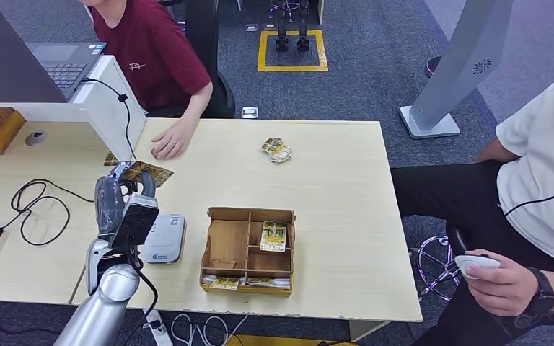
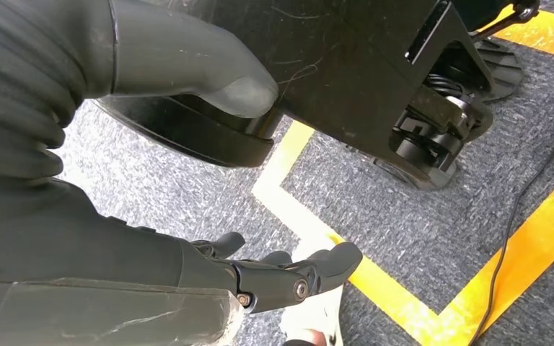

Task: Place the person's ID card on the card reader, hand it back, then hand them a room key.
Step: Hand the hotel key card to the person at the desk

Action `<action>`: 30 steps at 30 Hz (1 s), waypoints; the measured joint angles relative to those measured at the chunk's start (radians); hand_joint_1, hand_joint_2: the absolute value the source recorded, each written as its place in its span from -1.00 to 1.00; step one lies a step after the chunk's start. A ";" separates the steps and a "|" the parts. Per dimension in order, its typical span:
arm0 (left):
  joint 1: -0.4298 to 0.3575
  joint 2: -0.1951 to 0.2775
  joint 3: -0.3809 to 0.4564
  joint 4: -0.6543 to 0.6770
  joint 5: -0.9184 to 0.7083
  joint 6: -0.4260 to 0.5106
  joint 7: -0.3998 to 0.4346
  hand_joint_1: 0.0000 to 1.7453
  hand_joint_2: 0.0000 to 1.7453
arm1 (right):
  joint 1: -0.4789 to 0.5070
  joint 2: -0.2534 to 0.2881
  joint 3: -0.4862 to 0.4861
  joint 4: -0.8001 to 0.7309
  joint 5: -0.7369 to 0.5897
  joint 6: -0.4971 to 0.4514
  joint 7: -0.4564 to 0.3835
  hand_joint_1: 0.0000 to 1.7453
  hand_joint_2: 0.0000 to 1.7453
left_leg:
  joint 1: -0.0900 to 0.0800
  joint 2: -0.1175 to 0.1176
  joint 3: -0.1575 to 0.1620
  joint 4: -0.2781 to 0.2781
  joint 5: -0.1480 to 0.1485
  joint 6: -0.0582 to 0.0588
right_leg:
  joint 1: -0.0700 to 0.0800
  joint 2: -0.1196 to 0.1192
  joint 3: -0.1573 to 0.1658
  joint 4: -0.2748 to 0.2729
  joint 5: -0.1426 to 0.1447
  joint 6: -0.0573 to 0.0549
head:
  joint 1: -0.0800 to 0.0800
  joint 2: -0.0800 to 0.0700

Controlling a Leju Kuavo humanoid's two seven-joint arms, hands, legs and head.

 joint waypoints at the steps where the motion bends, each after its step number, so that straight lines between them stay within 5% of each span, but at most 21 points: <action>1: -0.003 0.003 -0.004 0.000 -0.029 0.008 0.005 1.00 1.00 | -0.001 0.000 0.002 0.000 0.001 0.003 0.002 -1.00 1.00 | 0.000 0.000 0.000 0.000 0.000 0.000 | 0.000 0.000 0.000 0.000 0.000 0.000 | 0.000 0.000; 8: -0.098 0.039 -0.043 0.070 -0.306 0.100 0.083 1.00 1.00 | -0.016 0.000 0.026 -0.002 0.022 0.031 0.019 -1.00 1.00 | 0.000 0.000 0.000 0.000 0.000 0.000 | 0.000 0.000 0.000 0.000 0.000 0.000 | 0.000 0.000; 15: -0.181 0.045 -0.049 0.194 -0.436 0.161 0.124 1.00 1.00 | -0.025 0.000 0.049 -0.007 0.032 0.039 0.027 -1.00 1.00 | 0.000 0.000 0.000 0.000 0.000 0.000 | 0.000 0.000 -0.001 0.000 0.000 0.000 | 0.000 0.000; 25: -0.199 0.038 -0.049 0.248 -0.500 0.162 0.133 1.00 1.00 | -0.028 0.000 0.054 -0.008 0.024 0.040 0.027 -1.00 1.00 | 0.000 0.000 -0.001 0.000 0.000 0.000 | 0.000 0.000 -0.001 0.000 0.000 0.000 | 0.000 0.000; 29: -0.199 0.037 -0.049 0.261 -0.480 0.162 0.132 -1.00 1.00 | -0.028 0.000 0.055 -0.008 0.023 0.038 0.024 -1.00 1.00 | 0.000 0.000 -0.001 0.000 0.000 0.000 | 0.000 0.000 -0.001 0.000 0.000 0.000 | 0.000 0.000; 30: -0.199 0.037 -0.050 0.264 -0.467 0.162 0.132 -1.00 1.00 | -0.028 0.000 0.055 -0.008 0.022 0.038 0.024 -1.00 1.00 | 0.000 0.000 -0.001 0.000 0.000 0.000 | 0.000 0.000 -0.001 0.000 0.000 0.000 | 0.000 0.000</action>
